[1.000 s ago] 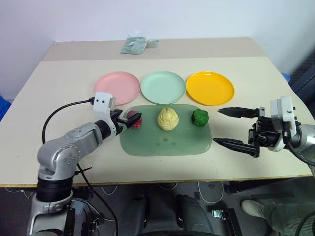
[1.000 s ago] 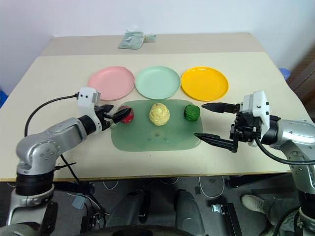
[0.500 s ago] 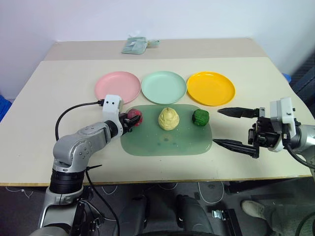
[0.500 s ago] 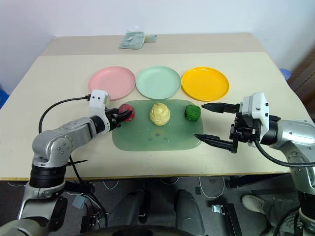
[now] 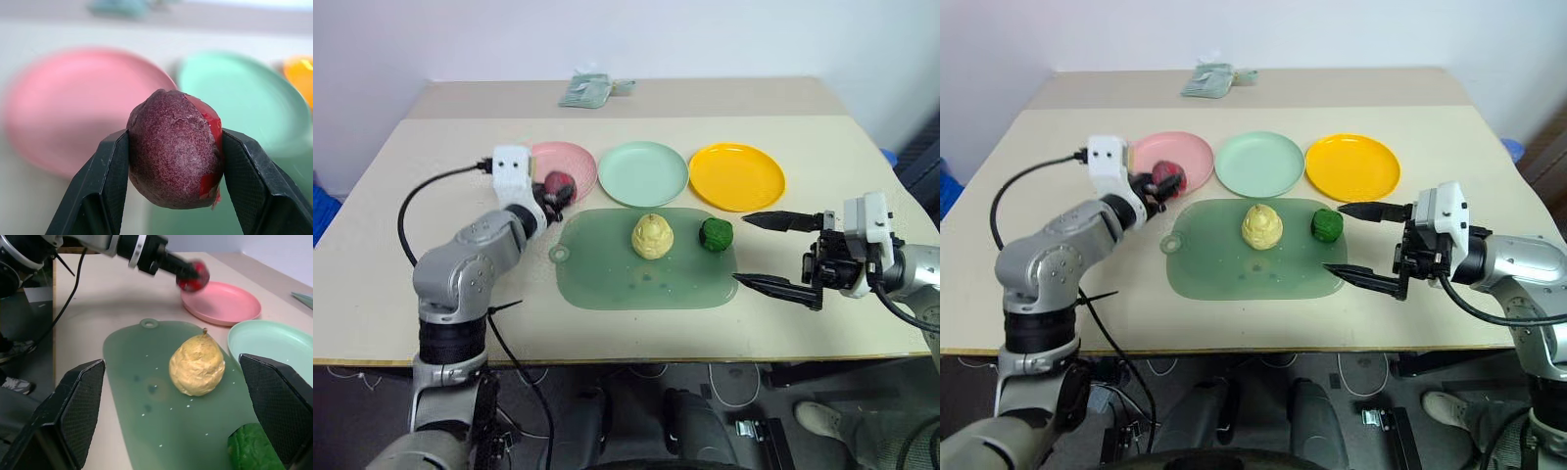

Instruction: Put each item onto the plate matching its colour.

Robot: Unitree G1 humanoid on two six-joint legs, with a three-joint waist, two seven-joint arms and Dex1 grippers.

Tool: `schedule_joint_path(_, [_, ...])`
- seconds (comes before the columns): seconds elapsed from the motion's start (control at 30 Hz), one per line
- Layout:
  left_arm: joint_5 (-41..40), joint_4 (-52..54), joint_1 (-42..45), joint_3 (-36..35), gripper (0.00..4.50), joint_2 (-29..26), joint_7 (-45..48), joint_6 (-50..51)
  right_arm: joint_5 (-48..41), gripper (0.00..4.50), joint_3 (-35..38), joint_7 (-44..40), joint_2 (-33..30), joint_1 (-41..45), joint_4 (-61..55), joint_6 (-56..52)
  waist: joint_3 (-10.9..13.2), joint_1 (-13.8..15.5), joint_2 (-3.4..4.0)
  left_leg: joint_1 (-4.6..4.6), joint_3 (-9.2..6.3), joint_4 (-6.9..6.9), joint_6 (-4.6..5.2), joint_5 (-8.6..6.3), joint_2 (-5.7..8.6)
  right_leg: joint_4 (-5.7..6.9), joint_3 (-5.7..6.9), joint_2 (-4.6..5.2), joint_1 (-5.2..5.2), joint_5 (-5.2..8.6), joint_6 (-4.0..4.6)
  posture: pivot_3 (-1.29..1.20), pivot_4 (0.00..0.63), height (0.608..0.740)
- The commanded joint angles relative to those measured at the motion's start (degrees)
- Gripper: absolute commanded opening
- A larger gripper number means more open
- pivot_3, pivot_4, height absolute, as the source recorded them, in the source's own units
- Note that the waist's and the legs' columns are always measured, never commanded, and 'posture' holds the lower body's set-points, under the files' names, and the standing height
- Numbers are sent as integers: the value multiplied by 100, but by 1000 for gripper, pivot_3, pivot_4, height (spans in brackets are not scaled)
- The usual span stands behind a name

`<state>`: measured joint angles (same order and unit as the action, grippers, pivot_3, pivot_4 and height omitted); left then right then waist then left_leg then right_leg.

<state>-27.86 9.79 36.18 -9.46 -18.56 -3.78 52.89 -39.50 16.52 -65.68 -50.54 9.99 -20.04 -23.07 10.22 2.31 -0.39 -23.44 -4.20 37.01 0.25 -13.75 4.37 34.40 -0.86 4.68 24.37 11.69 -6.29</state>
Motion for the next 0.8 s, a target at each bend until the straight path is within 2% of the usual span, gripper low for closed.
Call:
schedule_joint_path(0.03, [546, -727, 335, -140, 2678, 109, -208, -809, 52, 4500, -5, 46, 65, 195, 71, 160, 0, 5, 0, 0, 0, 1, 0, 0, 0, -1, 0, -1, 0, -2, -1, 0, 150, 740])
schedule_joint_path(0.23, [1229, -2598, 1031, -298, 2678, 475, -590, -2508, 88, 4500, -8, 143, 107, 269, 135, 161, 1, 14, -6, -2, 1, 5, 2, -1, 2, -4, 1, 1, -1, -8, -7, 0, 150, 740])
schedule_joint_path(0.47, [1464, -4782, 1721, -358, 2678, 712, -233, -3910, 170, 4500, -86, 317, 202, 291, 73, 169, 1, 4, -6, -2, 6, 5, 5, -3, 2, -4, -1, 1, -1, -15, -19, 0, 150, 740])
schedule_joint_path(0.57, [1510, -5299, 1875, -346, 3558, 720, -83, -4188, 167, 4500, -103, 364, 216, 313, 34, 134, 1, -1, -6, -2, 8, 5, 7, -4, 2, -4, -1, 1, -1, -16, -22, 0, 150, 740])
schedule_joint_path(0.63, [1406, -5239, 1870, -394, 4473, 805, 55, -4290, 178, 4500, -141, 392, 211, 368, 47, 95, 1, -5, -6, -2, 10, 5, 10, -5, 2, -3, -2, 1, 1, -19, -26, 0, 150, 740])
schedule_joint_path(0.7, [1349, -4945, 1765, -427, 4473, 880, 91, -4322, 176, 4500, -172, 419, 205, 411, 49, 51, 1, -3, -7, -3, 11, 5, 10, -6, 2, -3, -4, 2, 1, -20, -28, 0, 150, 740])
schedule_joint_path(0.8, [1170, -3456, 1114, -227, 4473, 893, 471, -3743, 167, 4500, -264, 479, 210, 485, 28, -64, 1, -24, -7, -3, 13, 6, 12, -7, 2, -3, -8, 4, 1, -22, -29, 0, 150, 740])
